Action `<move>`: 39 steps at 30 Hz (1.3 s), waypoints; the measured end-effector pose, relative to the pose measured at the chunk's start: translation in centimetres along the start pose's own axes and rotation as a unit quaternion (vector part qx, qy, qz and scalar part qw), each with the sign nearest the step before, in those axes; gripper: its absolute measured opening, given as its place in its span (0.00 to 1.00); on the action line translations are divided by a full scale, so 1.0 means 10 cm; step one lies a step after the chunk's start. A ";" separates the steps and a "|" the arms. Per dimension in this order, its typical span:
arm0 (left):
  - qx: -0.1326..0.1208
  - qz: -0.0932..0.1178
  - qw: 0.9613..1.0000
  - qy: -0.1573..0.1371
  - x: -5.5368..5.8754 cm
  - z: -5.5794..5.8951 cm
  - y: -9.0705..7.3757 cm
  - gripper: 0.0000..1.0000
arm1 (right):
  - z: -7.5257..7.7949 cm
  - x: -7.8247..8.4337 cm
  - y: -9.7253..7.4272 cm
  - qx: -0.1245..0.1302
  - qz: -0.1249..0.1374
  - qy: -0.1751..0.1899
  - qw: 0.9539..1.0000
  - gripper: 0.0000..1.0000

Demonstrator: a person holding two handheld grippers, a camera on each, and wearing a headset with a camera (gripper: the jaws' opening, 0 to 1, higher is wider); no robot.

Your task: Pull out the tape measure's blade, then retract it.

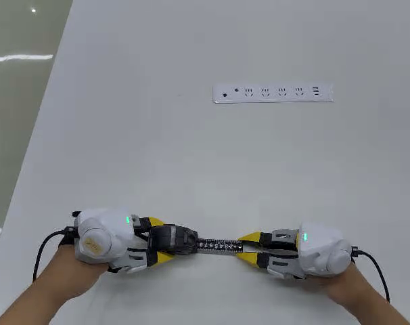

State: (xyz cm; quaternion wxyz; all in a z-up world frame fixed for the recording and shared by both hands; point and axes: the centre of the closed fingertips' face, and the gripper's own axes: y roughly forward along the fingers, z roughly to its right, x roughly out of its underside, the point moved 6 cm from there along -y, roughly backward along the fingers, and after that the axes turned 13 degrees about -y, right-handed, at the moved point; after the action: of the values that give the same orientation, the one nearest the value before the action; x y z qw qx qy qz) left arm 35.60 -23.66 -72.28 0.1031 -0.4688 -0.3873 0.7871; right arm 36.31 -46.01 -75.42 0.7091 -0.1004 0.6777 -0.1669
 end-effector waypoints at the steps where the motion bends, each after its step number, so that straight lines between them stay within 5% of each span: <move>1: 0.000 0.000 1.000 0.000 0.00 0.00 0.00 0.32 | 0.00 0.00 -0.02 0.001 0.000 0.000 1.000 0.10; 39: -0.002 0.001 1.000 -0.005 0.00 0.00 0.00 0.32 | 0.04 0.19 -0.48 0.038 -0.004 0.027 0.999 0.10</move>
State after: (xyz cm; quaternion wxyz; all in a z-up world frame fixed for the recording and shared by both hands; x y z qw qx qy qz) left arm 35.61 -23.68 -72.31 0.0997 -0.4652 -0.3888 0.7890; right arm 36.30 -51.18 -75.41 0.6933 -0.0717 0.6892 -0.1980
